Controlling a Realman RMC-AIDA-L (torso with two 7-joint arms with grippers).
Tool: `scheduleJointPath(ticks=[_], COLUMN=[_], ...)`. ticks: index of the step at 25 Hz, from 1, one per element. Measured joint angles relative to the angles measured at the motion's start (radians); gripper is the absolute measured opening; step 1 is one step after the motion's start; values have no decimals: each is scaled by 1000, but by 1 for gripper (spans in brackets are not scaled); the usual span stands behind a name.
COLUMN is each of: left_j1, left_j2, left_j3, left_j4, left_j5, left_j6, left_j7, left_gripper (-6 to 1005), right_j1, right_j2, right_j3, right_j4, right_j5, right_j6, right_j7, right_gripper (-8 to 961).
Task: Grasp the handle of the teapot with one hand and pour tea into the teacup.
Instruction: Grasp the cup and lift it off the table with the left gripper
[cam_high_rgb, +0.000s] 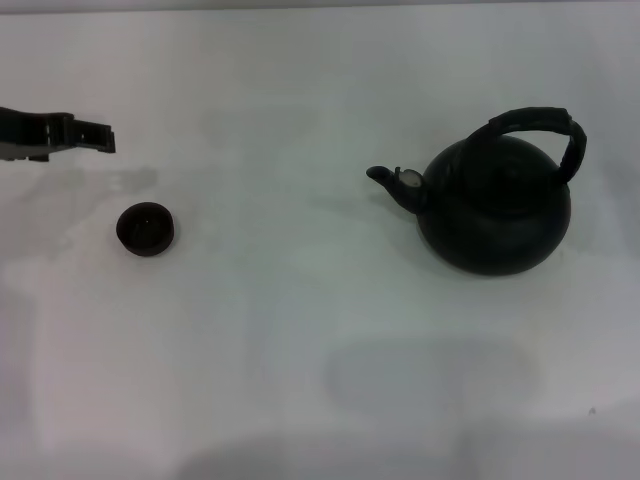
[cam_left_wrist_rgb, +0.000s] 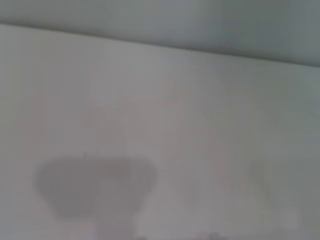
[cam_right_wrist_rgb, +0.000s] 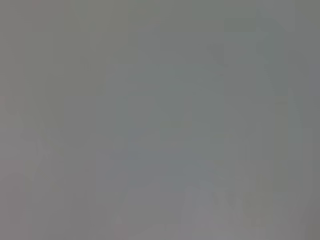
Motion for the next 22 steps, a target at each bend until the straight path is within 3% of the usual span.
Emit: scheduleJointPath(ticks=[4, 15, 22], left_j1=[-23, -115, -154], left_j2=[7, -9, -8], left_j3=[-7, 3, 0], left_j4=[-39, -195, -210], left_j5=[2, 4, 5], left_j6=[-18, 1, -62], left_j7=[0, 24, 0], left_gripper=[874, 875, 874], right_j1=[1, 10, 3], right_j2=[1, 0, 0], right_j3=[7, 14, 14], right_j4=[-3, -6, -6], right_j5=[1, 2, 3], right_j6=[16, 14, 36], right_j7=[3, -3, -3], right_gripper=[854, 853, 853])
